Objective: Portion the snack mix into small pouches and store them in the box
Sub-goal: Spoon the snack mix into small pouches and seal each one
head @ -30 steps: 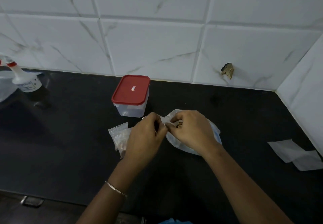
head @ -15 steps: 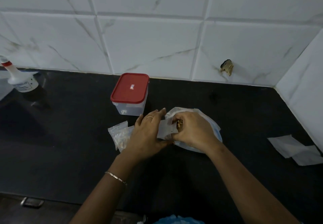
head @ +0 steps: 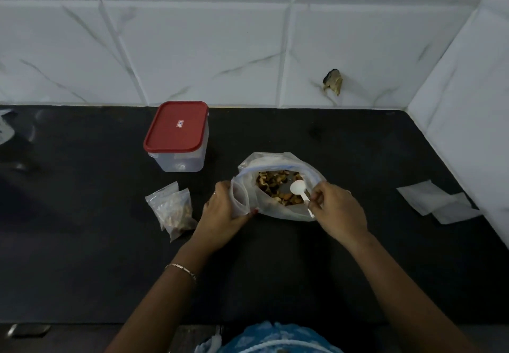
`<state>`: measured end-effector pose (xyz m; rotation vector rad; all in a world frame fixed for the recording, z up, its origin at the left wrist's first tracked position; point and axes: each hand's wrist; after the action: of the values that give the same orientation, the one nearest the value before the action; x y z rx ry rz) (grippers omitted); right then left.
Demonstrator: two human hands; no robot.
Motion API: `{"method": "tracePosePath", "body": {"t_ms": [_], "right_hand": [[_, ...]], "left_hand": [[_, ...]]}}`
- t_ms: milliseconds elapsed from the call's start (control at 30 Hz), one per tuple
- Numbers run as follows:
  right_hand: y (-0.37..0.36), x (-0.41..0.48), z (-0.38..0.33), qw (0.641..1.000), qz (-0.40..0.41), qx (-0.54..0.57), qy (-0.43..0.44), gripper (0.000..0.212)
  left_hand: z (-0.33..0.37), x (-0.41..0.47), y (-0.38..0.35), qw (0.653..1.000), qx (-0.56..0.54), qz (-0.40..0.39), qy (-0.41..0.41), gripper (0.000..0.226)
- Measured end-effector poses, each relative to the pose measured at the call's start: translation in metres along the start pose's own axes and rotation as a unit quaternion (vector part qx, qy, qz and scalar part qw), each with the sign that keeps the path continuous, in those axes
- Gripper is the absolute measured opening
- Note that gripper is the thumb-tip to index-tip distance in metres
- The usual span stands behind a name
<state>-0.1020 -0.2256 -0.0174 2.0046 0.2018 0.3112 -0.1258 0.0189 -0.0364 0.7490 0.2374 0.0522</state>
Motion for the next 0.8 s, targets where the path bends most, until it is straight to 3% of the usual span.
{"method": "tracePosePath", "body": {"t_ms": [133, 333, 533, 667, 800], "right_hand": [[-0.016, -0.013, 0.013, 0.999, -0.022, -0.032, -0.012, 0.021], [-0.022, -0.01, 0.015, 0.997, -0.008, -0.073, 0.01, 0.011], [-0.01, 0.011, 0.01, 0.983, 0.042, -0.114, 0.136, 0.008], [-0.009, 0.04, 0.003, 0.964, 0.0, -0.201, 0.174, 0.014], [-0.011, 0.06, -0.004, 0.957, -0.055, -0.208, 0.195, 0.021]], "left_hand": [[-0.008, 0.002, -0.01, 0.999, -0.006, -0.017, 0.037, 0.075], [-0.013, 0.007, -0.016, 0.996, -0.017, -0.051, 0.071, 0.078], [-0.014, 0.01, -0.017, 0.994, -0.034, -0.064, 0.077, 0.083], [-0.013, 0.011, -0.016, 0.996, -0.036, -0.05, 0.058, 0.076], [-0.012, 0.016, -0.013, 0.993, -0.068, -0.069, 0.06, 0.071]]}}
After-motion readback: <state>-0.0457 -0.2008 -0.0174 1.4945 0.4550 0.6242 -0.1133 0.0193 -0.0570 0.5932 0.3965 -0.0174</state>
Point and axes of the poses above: each hand's wrist, its own x-axis towards the middle knuckle, its own y-axis out of the back of the hand, z = x × y, and after that the axes turned 15 degrees about y, right-handed
